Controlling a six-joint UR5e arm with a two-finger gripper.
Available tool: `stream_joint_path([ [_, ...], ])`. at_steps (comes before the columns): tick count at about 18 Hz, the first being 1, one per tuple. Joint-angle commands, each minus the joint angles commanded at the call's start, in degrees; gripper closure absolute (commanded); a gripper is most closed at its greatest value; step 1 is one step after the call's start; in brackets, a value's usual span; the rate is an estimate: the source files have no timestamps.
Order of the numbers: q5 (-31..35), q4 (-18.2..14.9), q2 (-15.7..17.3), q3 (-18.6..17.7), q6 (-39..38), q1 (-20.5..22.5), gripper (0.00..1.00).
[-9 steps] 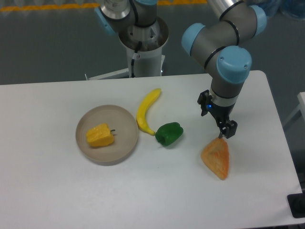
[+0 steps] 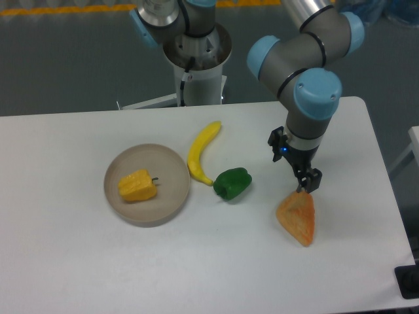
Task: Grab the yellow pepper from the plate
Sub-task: 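Move the gripper from beside the orange item over the yellow pepper on the plate, then lower the gripper onto the yellow pepper and close on it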
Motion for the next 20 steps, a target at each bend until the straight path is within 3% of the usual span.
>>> stream_joint_path([
  [13, 0.3, 0.1, 1.0, -4.3, -17.6, -23.5, 0.0],
  [15, 0.3, 0.3, 0.9, -5.2, -19.7, -25.2, 0.0],
  [17, 0.2, 0.4, 1.2, -8.2, -19.9, -26.4, 0.0],
  [20, 0.2, 7.3, 1.9, -12.6, -19.9, -26.6, 0.0],
])
